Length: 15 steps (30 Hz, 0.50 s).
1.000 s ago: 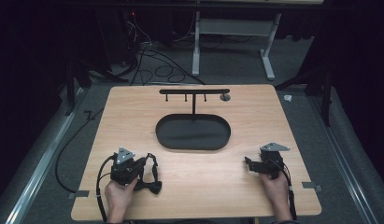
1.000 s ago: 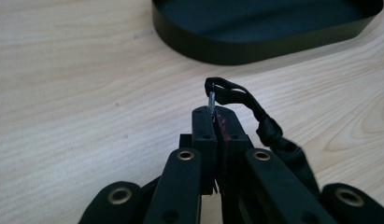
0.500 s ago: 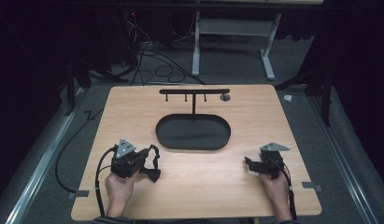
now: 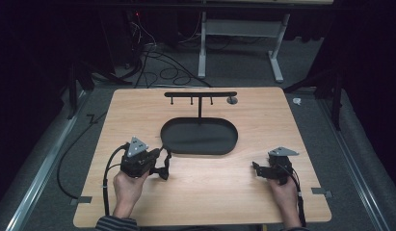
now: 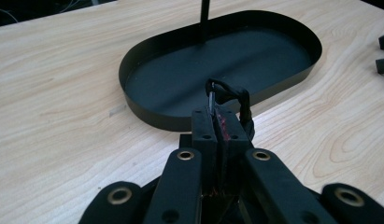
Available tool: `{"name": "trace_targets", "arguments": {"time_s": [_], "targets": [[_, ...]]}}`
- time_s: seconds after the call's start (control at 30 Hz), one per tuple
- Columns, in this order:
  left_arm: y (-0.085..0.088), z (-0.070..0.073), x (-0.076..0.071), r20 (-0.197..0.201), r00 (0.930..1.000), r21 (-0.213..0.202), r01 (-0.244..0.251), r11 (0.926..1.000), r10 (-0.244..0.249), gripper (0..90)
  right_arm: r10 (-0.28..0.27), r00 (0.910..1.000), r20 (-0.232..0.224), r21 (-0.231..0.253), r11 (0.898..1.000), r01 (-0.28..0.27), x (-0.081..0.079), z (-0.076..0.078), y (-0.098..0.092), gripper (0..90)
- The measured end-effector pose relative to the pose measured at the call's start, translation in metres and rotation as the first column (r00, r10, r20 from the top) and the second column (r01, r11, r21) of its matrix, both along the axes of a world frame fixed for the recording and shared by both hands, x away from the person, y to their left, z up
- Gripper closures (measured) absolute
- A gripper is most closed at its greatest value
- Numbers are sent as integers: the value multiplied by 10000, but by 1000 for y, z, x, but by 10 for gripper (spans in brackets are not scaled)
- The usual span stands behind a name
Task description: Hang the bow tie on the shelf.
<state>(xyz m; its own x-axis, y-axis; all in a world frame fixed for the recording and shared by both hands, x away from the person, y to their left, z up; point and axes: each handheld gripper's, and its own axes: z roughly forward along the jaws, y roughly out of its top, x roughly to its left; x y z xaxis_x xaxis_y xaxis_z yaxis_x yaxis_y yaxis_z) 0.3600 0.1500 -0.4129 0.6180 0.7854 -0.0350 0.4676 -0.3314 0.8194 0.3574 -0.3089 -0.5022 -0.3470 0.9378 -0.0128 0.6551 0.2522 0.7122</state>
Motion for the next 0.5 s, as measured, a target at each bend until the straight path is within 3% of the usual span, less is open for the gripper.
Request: {"name": "trace_targets", "arguments": {"time_s": [0.5], "targets": [[-16,19,13,332,9972,-185,672,9976,-666,879,0,10000,0,0,10000,0,0,0,0,228]]}}
